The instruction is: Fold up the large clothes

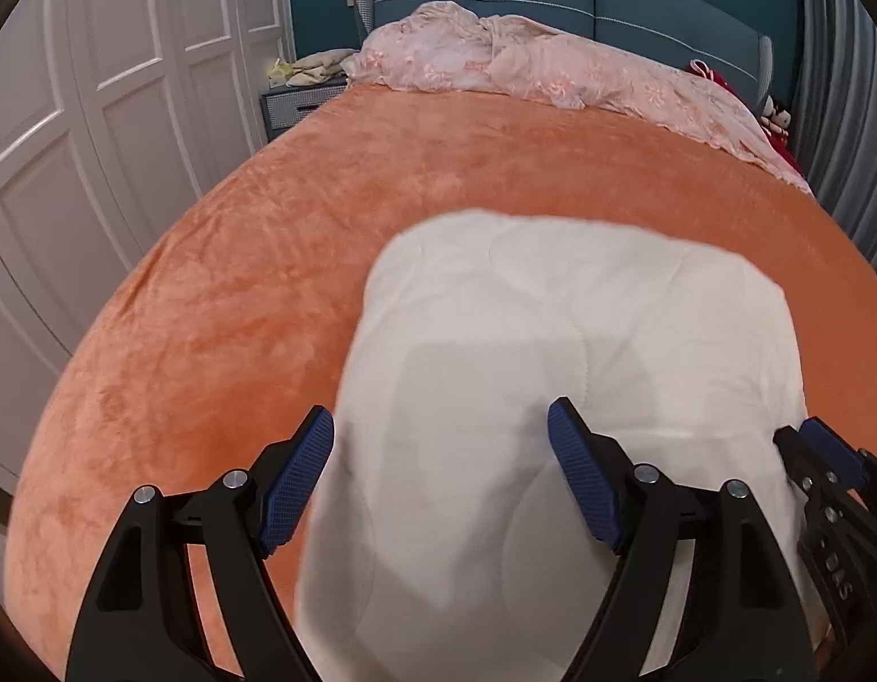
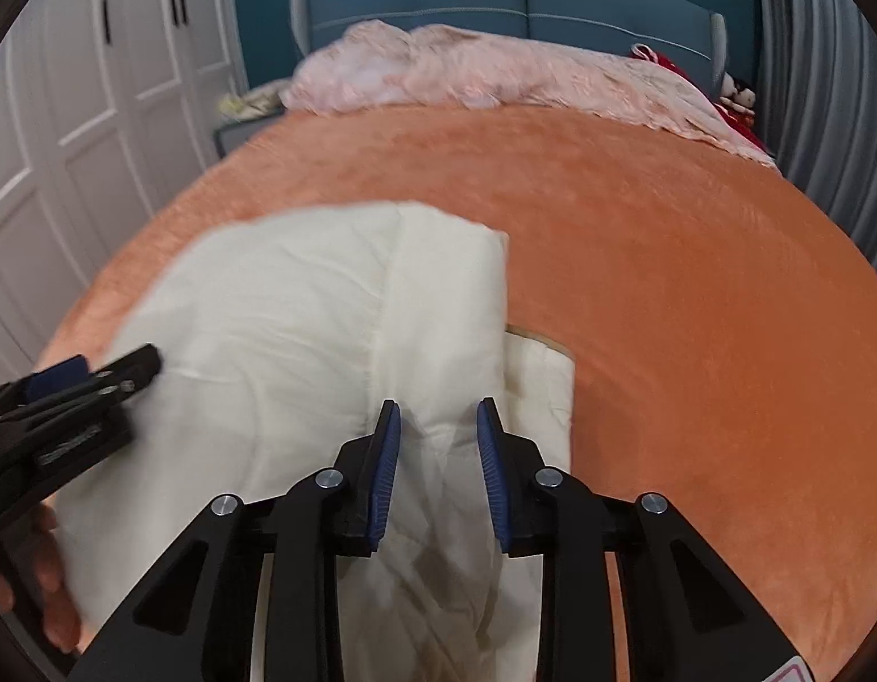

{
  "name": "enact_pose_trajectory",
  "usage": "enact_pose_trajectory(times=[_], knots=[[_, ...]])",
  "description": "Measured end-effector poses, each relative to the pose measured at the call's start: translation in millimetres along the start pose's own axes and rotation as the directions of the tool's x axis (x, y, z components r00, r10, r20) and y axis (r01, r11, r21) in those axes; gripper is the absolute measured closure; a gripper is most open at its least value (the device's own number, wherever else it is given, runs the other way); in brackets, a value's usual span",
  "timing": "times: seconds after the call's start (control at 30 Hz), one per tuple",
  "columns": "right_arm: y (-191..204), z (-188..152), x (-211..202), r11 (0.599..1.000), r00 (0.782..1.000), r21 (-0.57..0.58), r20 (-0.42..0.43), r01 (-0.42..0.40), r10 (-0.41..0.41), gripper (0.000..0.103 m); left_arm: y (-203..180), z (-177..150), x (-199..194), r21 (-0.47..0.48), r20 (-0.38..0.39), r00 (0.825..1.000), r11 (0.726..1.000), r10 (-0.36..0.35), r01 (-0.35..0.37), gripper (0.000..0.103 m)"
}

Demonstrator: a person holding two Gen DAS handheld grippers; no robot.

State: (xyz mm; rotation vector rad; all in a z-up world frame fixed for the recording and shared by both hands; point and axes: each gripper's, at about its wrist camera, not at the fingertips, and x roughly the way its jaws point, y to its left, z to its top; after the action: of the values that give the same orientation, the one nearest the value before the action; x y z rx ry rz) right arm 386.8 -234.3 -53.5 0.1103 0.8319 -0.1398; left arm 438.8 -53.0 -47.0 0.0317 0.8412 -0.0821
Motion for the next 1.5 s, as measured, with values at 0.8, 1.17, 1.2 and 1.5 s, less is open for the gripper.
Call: enact_pose_trajectory(times=[0.8,1.17,1.2,1.5], knots=[[-5,-42,43,0.999,0.993,0.045,0.117,0.016,-0.021,0.077,-11,-39,33,-0.032,0.178,0.982,0.998,0.065,-0.061,0.013],[-9,-40,31,0.998,0.996,0.058,0.089,-0.007,0.001,0.071,-5,-40,27,-0.030,0.136,0.990,0.999,0.042,-0.038,0.012],[-13,-39,18,0.997,0.998,0.077,0.058,-0.010,0.005,0.068,-2,-42,17,-0.019,0.117,0.993,0.999,0.031,-0.029,0.012],[-9,-100,-72,0.995,0.997,0.075,-0.039,-0.061,0.064,0.064,23,-103,-61,0.032,-0.016,1.000,0.999,-0.017,0.017,0.013]])
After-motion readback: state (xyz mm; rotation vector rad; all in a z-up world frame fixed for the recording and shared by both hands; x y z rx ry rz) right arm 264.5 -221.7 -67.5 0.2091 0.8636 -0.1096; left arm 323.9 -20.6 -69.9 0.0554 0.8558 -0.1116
